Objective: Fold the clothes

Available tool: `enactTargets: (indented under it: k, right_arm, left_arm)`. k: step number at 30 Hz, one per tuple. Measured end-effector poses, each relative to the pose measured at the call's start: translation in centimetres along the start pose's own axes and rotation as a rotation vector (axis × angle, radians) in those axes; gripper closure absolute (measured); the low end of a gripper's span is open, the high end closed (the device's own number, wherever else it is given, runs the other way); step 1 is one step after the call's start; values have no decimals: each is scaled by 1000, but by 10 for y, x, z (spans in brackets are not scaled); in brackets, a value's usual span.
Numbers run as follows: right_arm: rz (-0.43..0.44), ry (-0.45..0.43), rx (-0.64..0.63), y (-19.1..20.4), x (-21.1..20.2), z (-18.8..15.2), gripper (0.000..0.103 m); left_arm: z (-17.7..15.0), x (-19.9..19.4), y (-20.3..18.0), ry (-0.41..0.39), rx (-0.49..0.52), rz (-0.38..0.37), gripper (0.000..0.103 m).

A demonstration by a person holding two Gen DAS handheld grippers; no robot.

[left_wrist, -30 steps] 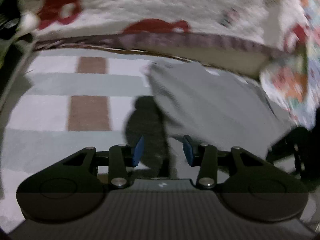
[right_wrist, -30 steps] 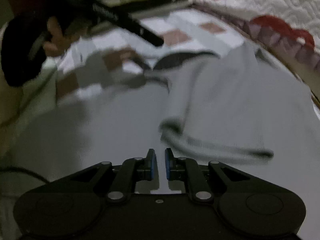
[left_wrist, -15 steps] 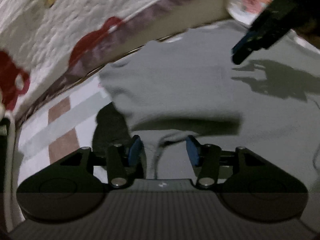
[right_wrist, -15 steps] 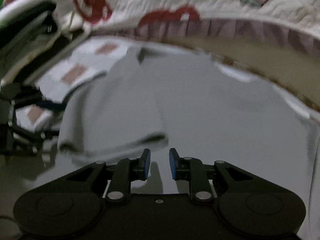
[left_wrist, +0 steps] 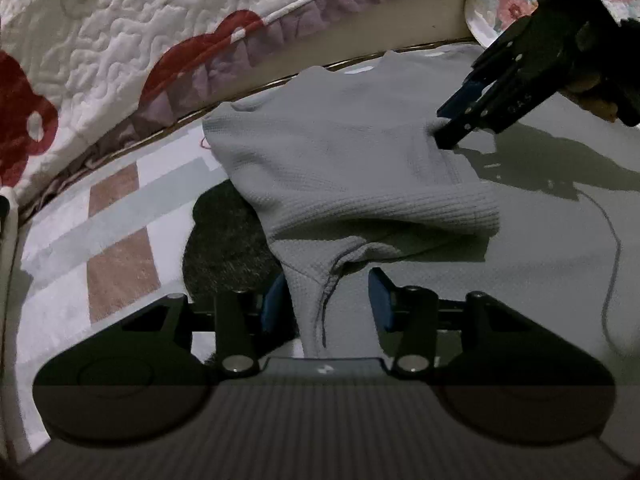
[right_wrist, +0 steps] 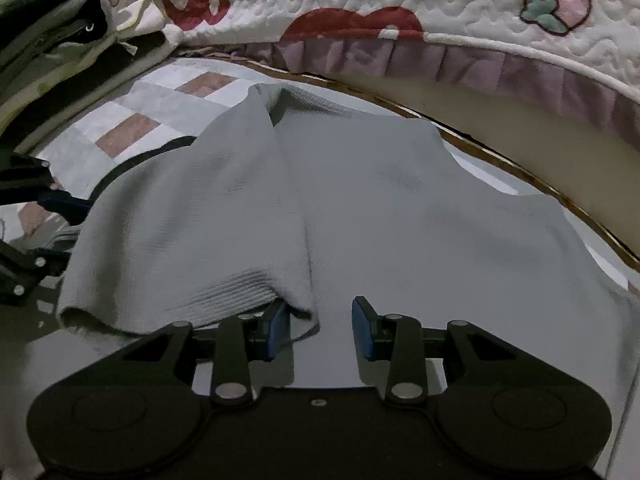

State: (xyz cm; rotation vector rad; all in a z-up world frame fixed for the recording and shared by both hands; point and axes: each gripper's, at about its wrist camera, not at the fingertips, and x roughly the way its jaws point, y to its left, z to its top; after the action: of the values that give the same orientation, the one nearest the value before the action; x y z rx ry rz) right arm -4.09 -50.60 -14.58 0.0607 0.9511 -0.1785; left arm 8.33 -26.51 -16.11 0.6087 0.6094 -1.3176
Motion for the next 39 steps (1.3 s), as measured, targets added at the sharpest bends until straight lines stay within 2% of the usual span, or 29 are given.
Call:
enactTargets:
  k: [1,2,3,5,7,13,14,17,18,20,23,25,26,28,30,32,34,36,37,39]
  right_arm:
    - [7,-8,-15,0,1,1,82]
    - [5,-32,-24,-1,-1,4,94]
    - [3,-72,3,-6,-7,7,99]
    - [17,-164,114,-19,-21,11,100]
    - [42,-198,233,-35,-27,9,100]
    - [-9,-98,380,-53,-1,-6,100]
    - [-48,-71,414,-56,4,-8,99]
    - [-126,-74,530,-64,-2,-15,93]
    - [-124,-99,544,-63,-8,-16,91]
    - [-80,-161,553,-54,-24,-19,91]
    - [51,-218,566,-29,-42,-28,86]
    - [118,-203,543,-6,-43,-33,71]
    - [130,-182,502,9,-42,-35,69]
    - [85,-119,303,49,-41,-34,56]
    - [53,-56,76,90,-35,-36,56]
    - [69,-39,-41,114,-32,-40,56]
    - [63,-62,-57,123,-30,-39,55]
    - [59,-79,1,120,-24,-34,54]
    - [63,-83,44,116,-19,-31,48]
    - [66,-102,62,113,-11,-24,43]
  left_arm:
    - [1,0,2,2,-14,-2,75]
    - [1,-1,5,3,-22,8,86]
    - [1,-2,7,8,-27,14,89]
    - [0,-6,13,18,-37,25,93]
    - [-2,-8,20,24,-64,22,93]
    - [0,-7,30,44,-137,-10,93]
    - [-1,-7,30,50,-137,-4,93]
    - [-3,-8,35,43,-165,-18,93]
    - [-3,-8,35,40,-169,-20,93]
    - [-3,-7,35,35,-167,-19,92]
    - [-1,-6,37,40,-187,-15,89]
    - [-3,-4,43,41,-235,-33,89]
    - [-4,-3,46,40,-258,-43,89]
    - [-6,-3,50,37,-285,-58,89]
    - [-7,-1,54,37,-301,-74,89]
    - [-7,0,57,40,-317,-86,88]
    - [-8,1,57,42,-325,-91,88]
    - [-9,2,53,40,-301,-78,88]
    - [-8,1,51,39,-293,-72,88]
    - [-7,1,48,38,-275,-62,89]
